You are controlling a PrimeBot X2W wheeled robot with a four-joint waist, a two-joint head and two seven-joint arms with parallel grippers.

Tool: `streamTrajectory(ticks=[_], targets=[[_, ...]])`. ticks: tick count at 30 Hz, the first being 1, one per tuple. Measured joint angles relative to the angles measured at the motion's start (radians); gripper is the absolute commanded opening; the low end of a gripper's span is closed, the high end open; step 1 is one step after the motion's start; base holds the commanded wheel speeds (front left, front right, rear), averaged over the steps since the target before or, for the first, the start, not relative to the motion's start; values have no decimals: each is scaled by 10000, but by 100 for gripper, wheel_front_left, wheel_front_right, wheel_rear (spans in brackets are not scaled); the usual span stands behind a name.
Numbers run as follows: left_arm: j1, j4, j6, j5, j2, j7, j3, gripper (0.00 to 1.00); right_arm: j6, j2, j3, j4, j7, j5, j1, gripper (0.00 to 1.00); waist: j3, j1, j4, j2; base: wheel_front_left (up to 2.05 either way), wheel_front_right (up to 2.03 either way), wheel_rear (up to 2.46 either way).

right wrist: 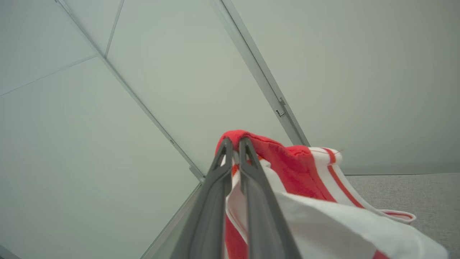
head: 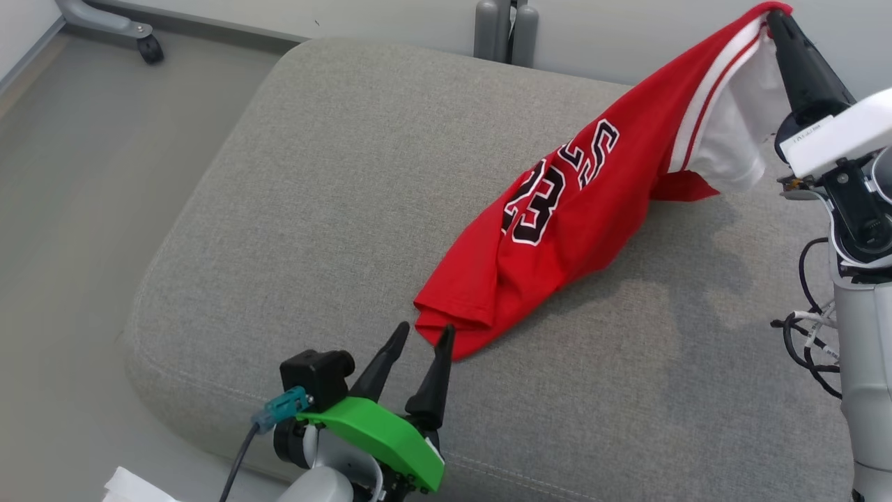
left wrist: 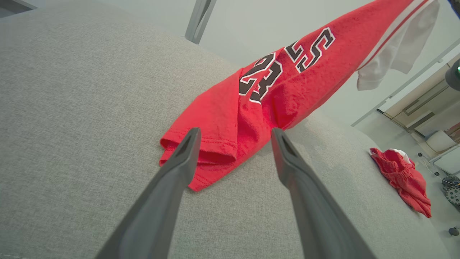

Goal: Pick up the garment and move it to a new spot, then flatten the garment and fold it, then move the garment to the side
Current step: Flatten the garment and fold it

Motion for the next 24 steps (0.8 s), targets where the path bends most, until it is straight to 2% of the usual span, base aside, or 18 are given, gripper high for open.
streamTrajectory(ticks=[6, 9, 12, 14, 17, 20, 24], targets=[[6, -17, 0, -4, -207, 92, -332, 100, 21, -117, 1060, -721, 1764, 433, -561, 0, -318, 0, 55, 0, 0, 0, 0], [12, -15, 0, -10, -219, 92, -391, 100, -33, 286, 1394, -1106, 2548, 1053, -962, 0, -433, 0, 200, 0, 0, 0, 0], [40, -27, 0, -13, -228, 82, -305, 100, -372, 869, 1768, -1496, 3179, 1547, -1601, 0, -538, -1, 359, 0, 0, 0, 0], [61, -35, 0, -13, -228, 75, -192, 100, -717, 1152, 1781, -1680, 3269, 1768, -2228, 0, -590, 0, 445, 0, 0, 0, 0], [167, -52, 0, -13, -230, 63, -174, 100, -1143, 1154, 1475, -1795, 3319, 1778, -3184, 0, -639, 0, 546, 0, 0, 0, 0], [319, -59, 0, -13, -236, 54, -113, 100, -1244, 1085, 1068, -1695, 3149, 1630, -3847, 0, -648, 0, 618, 0, 0, 0, 0], [430, -77, 0, 0, -242, -27, 29, 100, -1319, 1060, 347, -1197, 2855, 1363, -3933, 0, -645, 0, 631, 0, 0, 0, 0]])
